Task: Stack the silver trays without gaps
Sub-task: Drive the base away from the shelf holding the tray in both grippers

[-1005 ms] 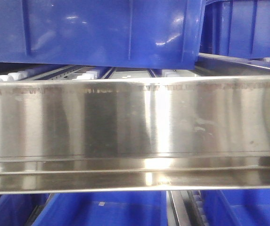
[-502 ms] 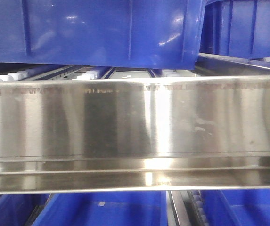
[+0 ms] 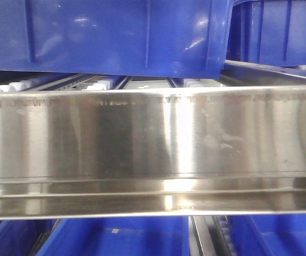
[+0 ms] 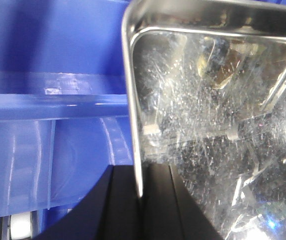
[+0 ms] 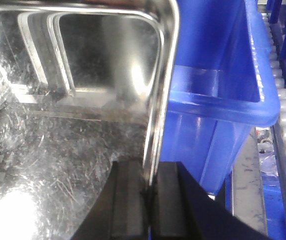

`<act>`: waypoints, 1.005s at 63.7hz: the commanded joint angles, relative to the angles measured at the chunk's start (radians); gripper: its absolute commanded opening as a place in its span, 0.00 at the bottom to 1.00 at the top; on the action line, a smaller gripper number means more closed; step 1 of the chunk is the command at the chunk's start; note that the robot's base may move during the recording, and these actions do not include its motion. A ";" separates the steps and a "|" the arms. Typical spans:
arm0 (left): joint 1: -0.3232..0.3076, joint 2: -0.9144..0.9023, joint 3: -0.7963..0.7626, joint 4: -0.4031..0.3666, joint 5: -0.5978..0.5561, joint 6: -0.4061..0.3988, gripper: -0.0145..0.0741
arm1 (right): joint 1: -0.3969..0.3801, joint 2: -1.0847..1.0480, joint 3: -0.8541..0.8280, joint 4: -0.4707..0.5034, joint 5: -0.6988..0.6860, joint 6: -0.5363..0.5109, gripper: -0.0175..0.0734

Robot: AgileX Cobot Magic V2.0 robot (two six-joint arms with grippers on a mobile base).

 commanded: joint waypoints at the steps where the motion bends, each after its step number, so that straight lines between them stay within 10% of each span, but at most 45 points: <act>1: -0.004 -0.015 -0.015 -0.033 -0.033 0.008 0.14 | 0.004 -0.011 -0.008 -0.014 -0.084 -0.018 0.11; 64: -0.004 -0.015 -0.015 -0.033 -0.033 0.008 0.14 | 0.004 -0.011 -0.008 -0.014 -0.086 -0.018 0.11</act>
